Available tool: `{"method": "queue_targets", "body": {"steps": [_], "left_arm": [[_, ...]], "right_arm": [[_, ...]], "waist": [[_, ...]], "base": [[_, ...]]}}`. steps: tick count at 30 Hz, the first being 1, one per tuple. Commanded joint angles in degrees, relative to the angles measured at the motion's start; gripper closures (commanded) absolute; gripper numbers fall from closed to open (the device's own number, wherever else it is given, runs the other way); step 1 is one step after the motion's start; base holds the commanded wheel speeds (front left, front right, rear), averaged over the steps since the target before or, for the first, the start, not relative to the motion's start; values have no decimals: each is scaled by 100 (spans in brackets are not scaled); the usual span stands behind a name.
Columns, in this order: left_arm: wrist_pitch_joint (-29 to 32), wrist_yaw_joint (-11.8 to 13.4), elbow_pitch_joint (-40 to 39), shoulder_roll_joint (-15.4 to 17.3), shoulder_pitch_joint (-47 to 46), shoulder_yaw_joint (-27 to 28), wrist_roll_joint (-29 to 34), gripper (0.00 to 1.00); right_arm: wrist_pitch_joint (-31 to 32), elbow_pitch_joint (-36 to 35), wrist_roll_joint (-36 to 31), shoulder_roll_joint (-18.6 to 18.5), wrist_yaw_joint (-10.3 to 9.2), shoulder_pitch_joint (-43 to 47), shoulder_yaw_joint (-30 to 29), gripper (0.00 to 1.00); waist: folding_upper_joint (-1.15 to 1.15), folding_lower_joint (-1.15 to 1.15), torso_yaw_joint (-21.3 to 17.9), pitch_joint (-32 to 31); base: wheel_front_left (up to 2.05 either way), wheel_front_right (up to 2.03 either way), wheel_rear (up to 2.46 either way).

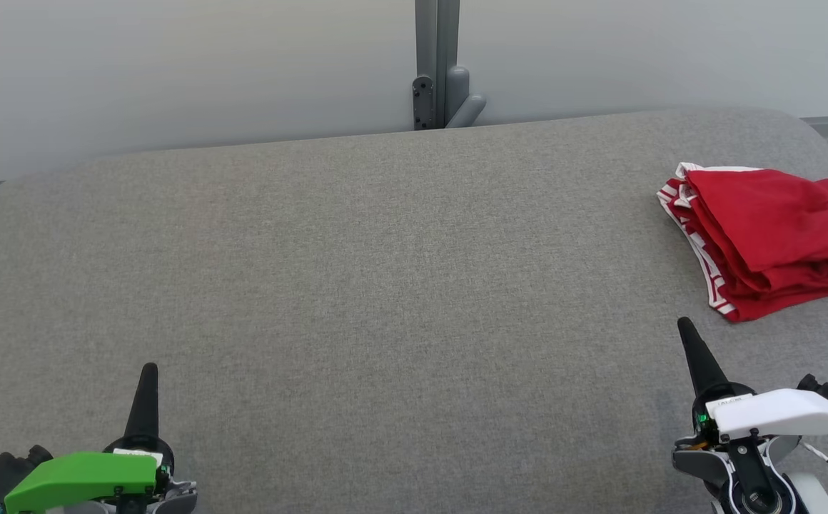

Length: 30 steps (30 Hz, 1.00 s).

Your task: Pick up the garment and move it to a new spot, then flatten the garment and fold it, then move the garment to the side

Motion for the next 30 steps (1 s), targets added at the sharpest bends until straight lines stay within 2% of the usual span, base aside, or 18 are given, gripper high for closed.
{"method": "queue_targets", "body": {"steps": [1, 30], "left_arm": [[52, -44, -49, 10, -129, 42, -168, 100], [387, -170, -51, 7, -178, 209, -1362, 100]], "right_arm": [[47, -52, 181, -35, 0, 36, -33, 100], [346, -40, 1461, -51, 0, 81, -189, 100]], "waist": [[27, 0, 3, -4], [35, 0, 38, -59]], "base": [[0, 0, 0], [0, 0, 0]]}}
